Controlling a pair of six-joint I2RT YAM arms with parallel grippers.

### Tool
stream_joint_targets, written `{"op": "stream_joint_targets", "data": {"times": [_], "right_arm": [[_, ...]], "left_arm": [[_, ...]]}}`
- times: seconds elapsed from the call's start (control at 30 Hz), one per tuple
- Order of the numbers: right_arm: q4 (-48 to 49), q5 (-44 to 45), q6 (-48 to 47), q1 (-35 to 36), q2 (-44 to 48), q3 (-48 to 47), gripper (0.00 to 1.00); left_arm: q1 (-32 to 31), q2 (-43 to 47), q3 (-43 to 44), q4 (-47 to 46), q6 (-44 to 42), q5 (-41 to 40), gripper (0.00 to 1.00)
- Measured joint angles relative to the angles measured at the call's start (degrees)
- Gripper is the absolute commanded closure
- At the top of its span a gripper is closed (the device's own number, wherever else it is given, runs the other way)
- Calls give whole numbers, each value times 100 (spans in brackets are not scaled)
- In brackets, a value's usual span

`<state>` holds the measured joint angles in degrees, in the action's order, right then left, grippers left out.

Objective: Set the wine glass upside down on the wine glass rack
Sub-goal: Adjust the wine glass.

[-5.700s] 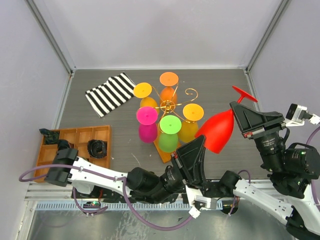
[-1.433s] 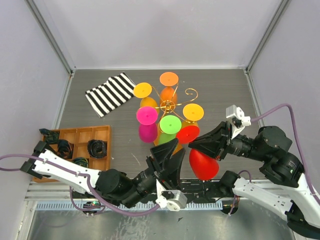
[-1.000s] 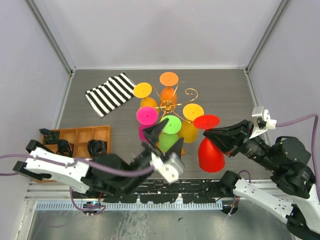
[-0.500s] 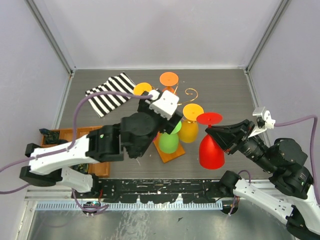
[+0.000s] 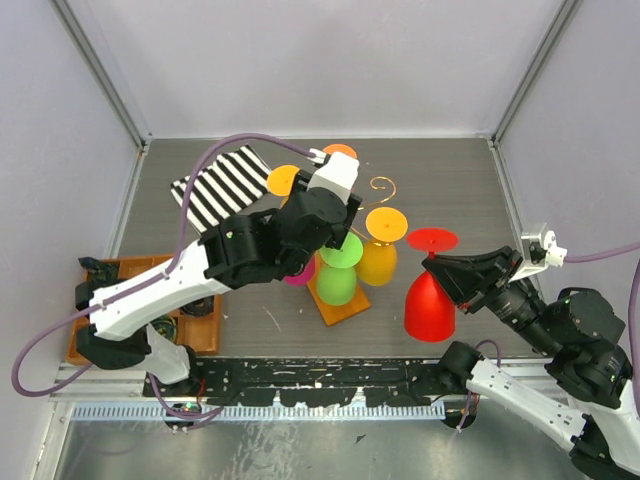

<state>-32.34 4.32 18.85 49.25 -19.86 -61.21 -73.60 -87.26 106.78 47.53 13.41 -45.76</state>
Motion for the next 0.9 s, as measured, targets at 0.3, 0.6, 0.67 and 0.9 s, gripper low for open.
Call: {"op": "stream_joint_targets", "data": {"times": [0.3, 0.6, 0.67, 0.9], "right_arm": [[-11, 125, 107, 0, 11, 37, 99], [-177, 251, 214, 0, 72, 111, 99], [-219, 258, 216, 0, 81, 109, 99], [-313, 260, 216, 0, 81, 98, 99]], "left_arm": [[334, -37, 33, 199, 533, 385, 40], [372, -424, 149, 234, 673, 376, 44], [374, -518, 188, 236, 686, 330, 46], [413, -590, 232, 247, 730, 195, 46]]}}
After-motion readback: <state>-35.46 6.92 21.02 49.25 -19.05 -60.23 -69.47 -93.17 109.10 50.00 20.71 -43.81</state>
